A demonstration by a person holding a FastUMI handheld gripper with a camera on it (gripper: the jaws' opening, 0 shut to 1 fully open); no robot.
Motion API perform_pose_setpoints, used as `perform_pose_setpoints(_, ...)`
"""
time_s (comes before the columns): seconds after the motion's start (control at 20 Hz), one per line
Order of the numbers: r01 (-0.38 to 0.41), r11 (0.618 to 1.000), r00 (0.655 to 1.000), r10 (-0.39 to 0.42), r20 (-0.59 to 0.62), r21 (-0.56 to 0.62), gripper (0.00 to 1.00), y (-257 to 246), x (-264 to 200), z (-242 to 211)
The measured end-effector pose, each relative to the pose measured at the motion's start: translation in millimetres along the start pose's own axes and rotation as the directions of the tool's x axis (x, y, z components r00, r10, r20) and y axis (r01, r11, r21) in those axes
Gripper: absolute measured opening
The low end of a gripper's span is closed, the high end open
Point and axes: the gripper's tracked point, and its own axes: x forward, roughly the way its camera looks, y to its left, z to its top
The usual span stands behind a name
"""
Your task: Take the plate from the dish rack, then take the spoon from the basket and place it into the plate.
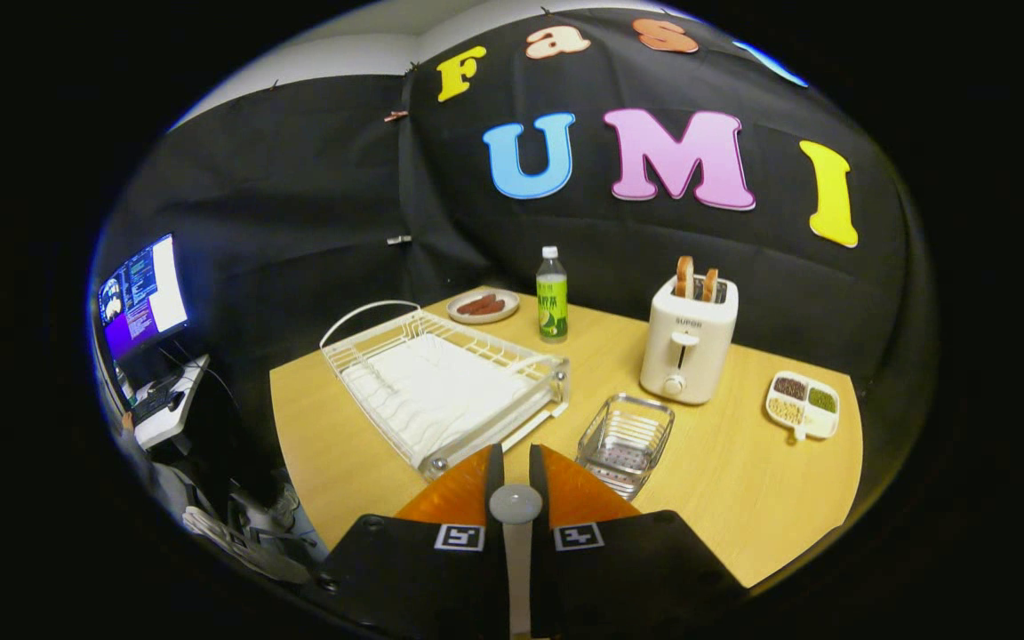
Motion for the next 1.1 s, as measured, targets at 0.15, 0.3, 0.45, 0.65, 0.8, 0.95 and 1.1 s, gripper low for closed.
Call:
perform_pose_setpoints(0.15, -0.016, 0.999, 0.999, 0.015, -0.043, -0.036, 0.16, 5.8, 3.8, -24.4)
perform_pose_setpoints(0.3, -0.018, 0.998, 0.998, 0.015, -0.065, -0.055, 0.17, 6.1, 2.5, -33.4)
perform_pose_setpoints(0.45, -0.021, 1.000, 0.996, 0.020, -0.090, -0.011, 0.19, 6.7, 3.3, -37.5)
perform_pose_setpoints(0.65, -0.044, 0.995, 0.994, 0.053, -0.096, 0.092, 0.82, 11.5, 0.1, -23.9)
perform_pose_setpoints(0.8, -0.028, 0.991, 0.998, 0.034, -0.043, 0.134, 1.00, 5.5, -7.6, 4.2)
perform_pose_setpoints(0.95, 0.018, 0.986, 0.999, -0.024, 0.032, 0.167, 0.99, -7.8, -23.3, 46.2)
perform_pose_setpoints(1.1, 0.077, 0.979, 0.985, -0.104, 0.136, 0.189, 0.99, -22.3, -48.5, 100.0)
